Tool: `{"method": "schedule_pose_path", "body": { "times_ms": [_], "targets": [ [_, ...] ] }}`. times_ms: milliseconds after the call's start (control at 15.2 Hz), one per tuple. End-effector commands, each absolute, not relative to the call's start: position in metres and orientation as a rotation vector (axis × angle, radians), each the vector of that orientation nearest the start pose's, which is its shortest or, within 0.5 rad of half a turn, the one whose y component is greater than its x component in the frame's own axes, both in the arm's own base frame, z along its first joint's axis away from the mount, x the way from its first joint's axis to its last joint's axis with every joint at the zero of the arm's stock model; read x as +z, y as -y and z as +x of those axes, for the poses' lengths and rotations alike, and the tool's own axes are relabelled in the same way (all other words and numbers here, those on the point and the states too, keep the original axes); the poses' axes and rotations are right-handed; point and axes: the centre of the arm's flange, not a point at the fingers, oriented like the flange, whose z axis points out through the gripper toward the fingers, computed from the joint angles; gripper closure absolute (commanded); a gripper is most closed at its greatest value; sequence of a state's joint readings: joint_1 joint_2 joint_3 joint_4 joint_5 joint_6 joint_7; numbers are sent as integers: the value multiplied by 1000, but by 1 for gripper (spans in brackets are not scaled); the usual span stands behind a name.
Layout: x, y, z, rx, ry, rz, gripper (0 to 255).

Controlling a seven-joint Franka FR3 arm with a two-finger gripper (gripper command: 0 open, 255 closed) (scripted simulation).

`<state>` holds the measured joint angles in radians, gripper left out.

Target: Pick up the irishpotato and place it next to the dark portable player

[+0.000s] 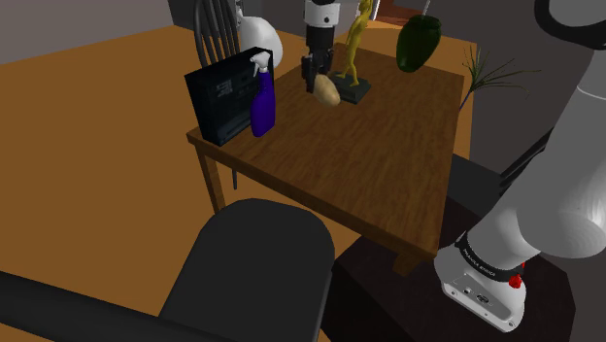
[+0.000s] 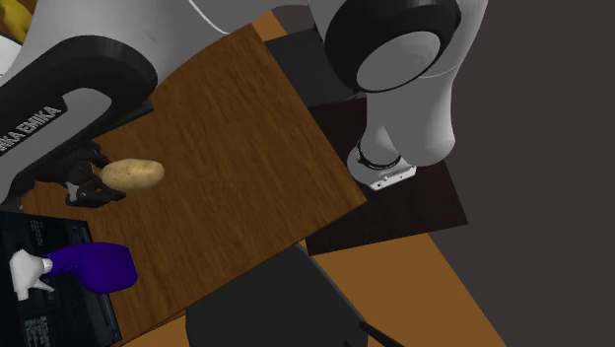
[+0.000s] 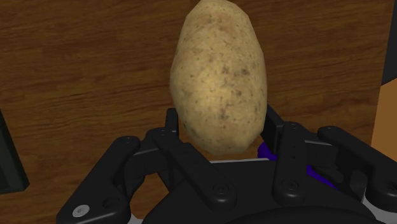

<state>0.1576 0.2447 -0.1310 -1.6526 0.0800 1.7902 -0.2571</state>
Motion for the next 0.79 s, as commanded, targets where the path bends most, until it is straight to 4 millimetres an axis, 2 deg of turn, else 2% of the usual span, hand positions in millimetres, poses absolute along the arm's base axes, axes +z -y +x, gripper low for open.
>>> {"method": "schedule_pose_path", "body": {
  "times_ms": [0, 726],
  "targets": [
    [448, -30, 622, 151, 406, -3054, 255],
    [390, -30, 622, 151, 406, -3054, 255]
  ]
}}
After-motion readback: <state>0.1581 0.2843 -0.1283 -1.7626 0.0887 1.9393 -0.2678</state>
